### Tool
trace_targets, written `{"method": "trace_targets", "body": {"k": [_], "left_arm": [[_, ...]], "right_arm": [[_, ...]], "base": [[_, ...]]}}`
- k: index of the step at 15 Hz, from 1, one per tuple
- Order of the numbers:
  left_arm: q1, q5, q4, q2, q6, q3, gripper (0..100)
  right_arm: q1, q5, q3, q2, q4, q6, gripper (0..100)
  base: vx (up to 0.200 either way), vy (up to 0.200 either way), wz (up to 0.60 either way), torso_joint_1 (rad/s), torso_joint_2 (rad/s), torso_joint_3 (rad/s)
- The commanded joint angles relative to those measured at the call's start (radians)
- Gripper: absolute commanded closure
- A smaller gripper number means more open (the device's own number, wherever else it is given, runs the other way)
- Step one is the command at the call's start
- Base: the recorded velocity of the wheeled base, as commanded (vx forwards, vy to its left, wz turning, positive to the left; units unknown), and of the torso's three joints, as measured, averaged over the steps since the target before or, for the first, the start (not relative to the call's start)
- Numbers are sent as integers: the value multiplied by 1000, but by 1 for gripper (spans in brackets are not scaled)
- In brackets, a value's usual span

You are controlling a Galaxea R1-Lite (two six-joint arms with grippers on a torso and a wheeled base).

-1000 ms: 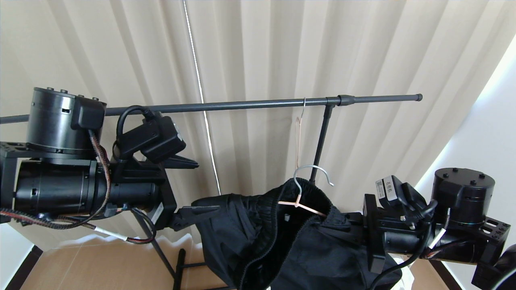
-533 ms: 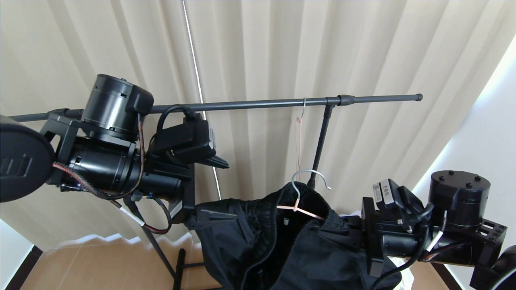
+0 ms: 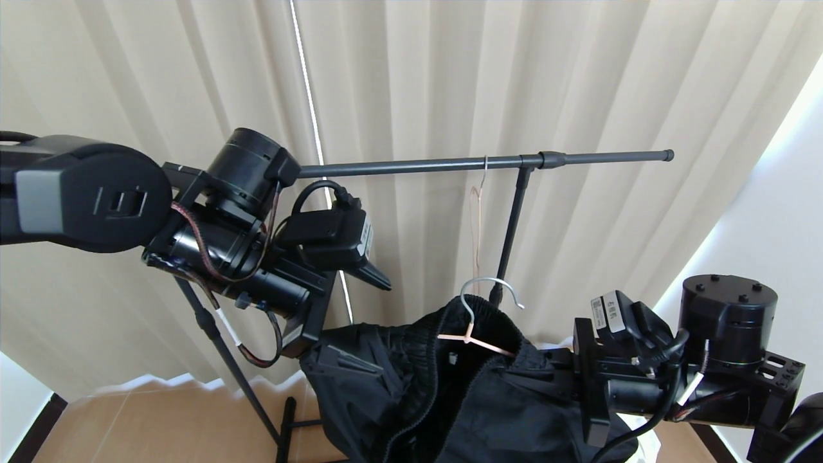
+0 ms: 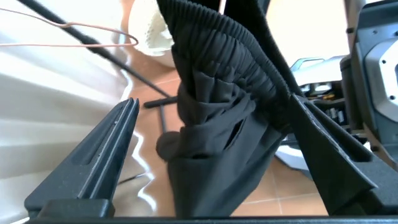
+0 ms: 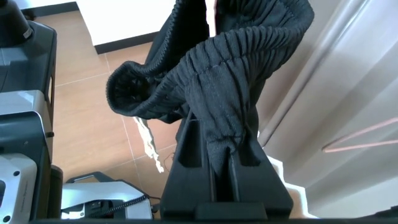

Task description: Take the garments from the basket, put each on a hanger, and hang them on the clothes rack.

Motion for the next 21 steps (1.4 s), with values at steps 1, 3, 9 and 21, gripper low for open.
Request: {"method": "trace_targets", "body": {"k": [1,3,9,21], "left_arm": [[-1,-18,1,35,-1,0,0],[-1,-31,1,37,-1,3,0],[2,-32,-1,57,-6,10,0],[-4,-31,-1,76,-25,6,100]], "right_arm": [[4,0,-4,-2,0,1,100],[14,-1,-12,-4,0,1,100],[21,39,-48,-10,0,2,100],[50,56,-47,-35,-51,7,100]], "base": [[0,0,0,0,0,0],[0,0,0,0,0,0],[0,0,0,0,0,0],[0,0,0,0,0,0]]}}
